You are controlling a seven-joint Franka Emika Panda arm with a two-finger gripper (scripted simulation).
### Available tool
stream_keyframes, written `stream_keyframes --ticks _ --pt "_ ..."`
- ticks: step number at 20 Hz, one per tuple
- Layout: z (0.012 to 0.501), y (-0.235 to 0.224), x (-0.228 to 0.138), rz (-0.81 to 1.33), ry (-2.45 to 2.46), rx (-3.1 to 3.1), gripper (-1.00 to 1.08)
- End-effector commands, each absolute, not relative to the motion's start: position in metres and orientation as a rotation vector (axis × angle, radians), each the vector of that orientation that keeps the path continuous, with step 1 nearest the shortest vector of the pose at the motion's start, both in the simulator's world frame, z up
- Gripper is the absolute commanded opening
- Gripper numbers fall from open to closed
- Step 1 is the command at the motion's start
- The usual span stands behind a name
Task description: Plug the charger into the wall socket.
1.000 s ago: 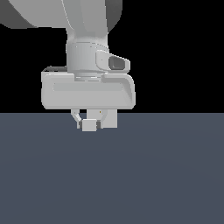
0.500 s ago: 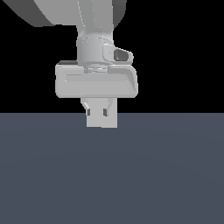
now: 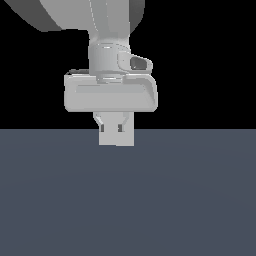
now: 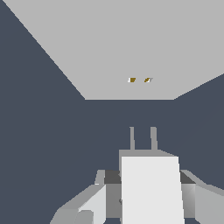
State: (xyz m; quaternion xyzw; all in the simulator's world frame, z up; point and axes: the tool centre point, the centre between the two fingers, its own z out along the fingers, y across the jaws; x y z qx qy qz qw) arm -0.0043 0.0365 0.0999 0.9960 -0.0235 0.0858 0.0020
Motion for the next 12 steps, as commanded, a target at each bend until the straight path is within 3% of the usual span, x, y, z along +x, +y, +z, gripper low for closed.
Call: stream_keyframes --ticks 1,12 --pt "0.1 0.036 -0.003 0.27 -0.074 3.125 -1.0" --pt "0.1 0.035 0.029 0.27 -0.074 3.125 -1.0"
